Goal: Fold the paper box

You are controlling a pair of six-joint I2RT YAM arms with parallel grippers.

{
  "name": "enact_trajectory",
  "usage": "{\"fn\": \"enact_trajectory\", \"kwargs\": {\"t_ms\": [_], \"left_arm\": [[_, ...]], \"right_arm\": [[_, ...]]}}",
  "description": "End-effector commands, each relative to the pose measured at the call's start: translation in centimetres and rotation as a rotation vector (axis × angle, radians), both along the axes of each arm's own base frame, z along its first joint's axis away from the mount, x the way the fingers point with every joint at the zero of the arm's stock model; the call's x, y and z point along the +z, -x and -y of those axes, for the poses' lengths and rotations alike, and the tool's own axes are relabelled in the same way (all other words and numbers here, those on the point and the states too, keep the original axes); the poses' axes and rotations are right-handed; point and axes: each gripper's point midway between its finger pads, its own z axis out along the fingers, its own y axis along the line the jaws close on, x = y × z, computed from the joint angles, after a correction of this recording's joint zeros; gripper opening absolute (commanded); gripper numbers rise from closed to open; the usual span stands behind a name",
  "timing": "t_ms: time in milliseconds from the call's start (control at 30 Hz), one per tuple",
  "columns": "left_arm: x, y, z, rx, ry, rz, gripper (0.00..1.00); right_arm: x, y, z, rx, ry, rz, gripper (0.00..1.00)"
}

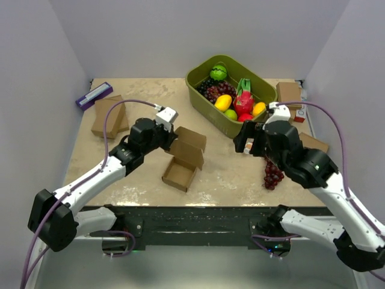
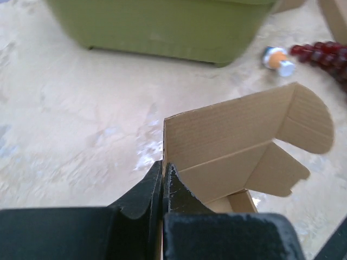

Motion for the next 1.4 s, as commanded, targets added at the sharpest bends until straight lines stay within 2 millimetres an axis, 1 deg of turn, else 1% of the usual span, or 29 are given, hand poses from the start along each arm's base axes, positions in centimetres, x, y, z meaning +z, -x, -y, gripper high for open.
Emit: {"fn": "enact_trajectory", "kwargs": {"t_ms": [0, 33, 100, 133, 167, 200, 233, 333, 367, 533, 567, 633, 700, 767, 800, 833, 967, 1100, 1133, 1200, 1267, 1300, 1333, 1367], "left_arm": [[0.8, -1.7, -2.4, 0.157, 0.087, -0.024, 0.0], [0.6, -1.9, -2.7, 0.178, 0.094, -0.034, 0.0], [0.4, -2.1, -3.1, 0.193, 0.108, -0.051, 0.0], [0.1, -2.0, -3.0, 0.193, 0.119, -0.068, 0.0], [-0.3, -2.0, -3.1, 0.199, 0.12, -0.08, 0.0], [-0.3, -2.1, -3.2, 0.205, 0.127, -0.085, 0.0], [-0.4, -2.2, -3.2, 0.21, 0.14, -0.099, 0.0], [-0.4, -2.6, -3.5, 0.219, 0.172, -0.121, 0.0], [-0.4, -2.9, -4.0, 0.229, 0.181, -0.124, 0.0], [-0.6, -3.2, -4.4, 0.234, 0.201, -0.142, 0.0], [-0.7, -3.2, -4.3, 0.233, 0.201, -0.144, 0.0], [-0.7, -3.1, -4.3, 0.229, 0.2, -0.144, 0.0], [-0.6, -3.2, -4.3, 0.229, 0.196, -0.141, 0.0], [-0.5, -3.2, -4.3, 0.228, 0.196, -0.136, 0.0], [-0.4, -3.1, -4.3, 0.225, 0.196, -0.134, 0.0], [-0.4, -3.1, -4.4, 0.225, 0.195, -0.132, 0.0], [-0.3, -3.1, -4.2, 0.215, 0.197, -0.13, 0.0], [-0.2, -2.9, -4.0, 0.2, 0.203, -0.131, 0.0], [-0.1, -2.9, -4.0, 0.199, 0.202, -0.128, 0.0], [-0.1, -2.9, -4.0, 0.196, 0.202, -0.128, 0.0], [0.0, -2.9, -4.0, 0.193, 0.203, -0.125, 0.0], [0.3, -2.9, -4.0, 0.193, 0.204, -0.118, 0.0], [0.2, -2.8, -4.0, 0.191, 0.202, -0.118, 0.0], [0.2, -2.8, -4.1, 0.191, 0.2, -0.119, 0.0]], "right_arm": [[-4.7, -4.5, 1.9, -0.165, 0.038, -0.111, 0.99], [-7.1, -5.2, 1.4, -0.158, 0.044, -0.161, 0.96], [-9.3, -5.9, 1.4, -0.186, 0.05, -0.206, 0.94], [-11.6, -6.2, 1.6, -0.205, 0.081, -0.246, 0.93], [-12.4, -6.4, 2.1, -0.237, 0.099, -0.253, 0.91], [-13.3, -6.6, 2.4, -0.257, 0.101, -0.268, 0.91], [-14.6, -6.8, 2.7, -0.276, 0.11, -0.283, 0.9], [-16.3, -7.5, 3.9, -0.339, 0.097, -0.285, 0.88], [-16.8, -7.9, 4.7, -0.37, 0.093, -0.292, 0.87], [-20.3, -9.3, 5.8, -0.422, 0.093, -0.324, 0.84], [-21.2, -9.6, 6.3, -0.445, 0.095, -0.341, 0.83], [-21.9, -10.4, 6.5, -0.458, 0.078, -0.337, 0.81], [-23.1, -11.0, 7.1, -0.485, 0.086, -0.359, 0.78], [-23.5, -11.8, 7.5, -0.509, 0.088, -0.354, 0.76], [-24.1, -12.0, 7.7, -0.518, 0.097, -0.362, 0.75], [-24.1, -12.5, 8.0, -0.534, 0.097, -0.347, 0.72], [-25.0, -13.2, 8.2, -0.567, 0.085, -0.333, 0.68], [-26.4, -13.5, 7.8, -0.562, 0.079, -0.356, 0.65], [-27.0, -13.4, 7.8, -0.565, 0.085, -0.367, 0.64], [-27.4, -13.3, 7.9, -0.572, 0.085, -0.37, 0.61], [-28.1, -12.9, 8.0, -0.573, 0.095, -0.383, 0.57], [-28.1, -12.9, 8.0, -0.573, 0.094, -0.382, 0.5], [-28.3, -12.6, 8.2, -0.577, 0.099, -0.386, 0.49], [-28.0, -12.6, 8.3, -0.576, 0.096, -0.375, 0.46]]}}
